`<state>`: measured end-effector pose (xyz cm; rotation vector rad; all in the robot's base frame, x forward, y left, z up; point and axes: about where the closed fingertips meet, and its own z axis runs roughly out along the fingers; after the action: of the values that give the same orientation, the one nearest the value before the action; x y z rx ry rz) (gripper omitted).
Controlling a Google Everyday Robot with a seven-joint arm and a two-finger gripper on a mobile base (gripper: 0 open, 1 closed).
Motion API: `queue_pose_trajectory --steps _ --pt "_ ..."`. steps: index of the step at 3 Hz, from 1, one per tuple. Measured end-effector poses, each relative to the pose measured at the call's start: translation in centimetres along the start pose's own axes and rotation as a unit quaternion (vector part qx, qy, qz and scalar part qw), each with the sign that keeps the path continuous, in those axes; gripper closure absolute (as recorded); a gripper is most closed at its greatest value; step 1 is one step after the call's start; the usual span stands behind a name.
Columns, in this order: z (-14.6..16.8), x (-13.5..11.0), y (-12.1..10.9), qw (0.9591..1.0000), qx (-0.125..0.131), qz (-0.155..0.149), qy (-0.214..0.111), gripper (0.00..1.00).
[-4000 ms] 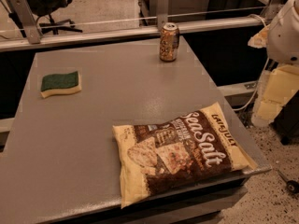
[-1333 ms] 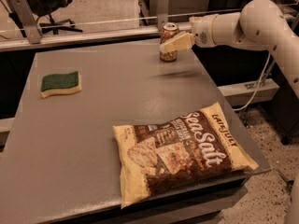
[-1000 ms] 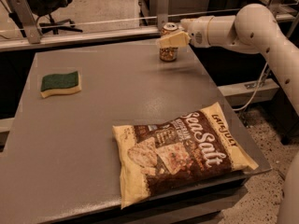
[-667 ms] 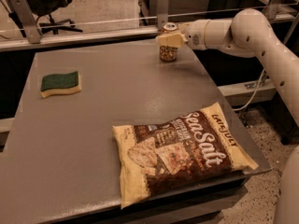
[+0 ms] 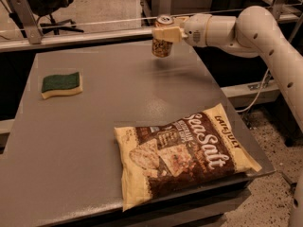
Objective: Move orange can near sponge
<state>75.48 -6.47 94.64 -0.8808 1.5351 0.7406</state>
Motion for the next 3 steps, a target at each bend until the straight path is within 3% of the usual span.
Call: queue_pose_trajectory --steps 2,3 --pt "0.2 0.4 0.2 1.0 -0.001 0.006 0.001 1.0" --pt "2.4 -0.6 4.8 0.9984 -0.053 0.006 -0.019 1.0"
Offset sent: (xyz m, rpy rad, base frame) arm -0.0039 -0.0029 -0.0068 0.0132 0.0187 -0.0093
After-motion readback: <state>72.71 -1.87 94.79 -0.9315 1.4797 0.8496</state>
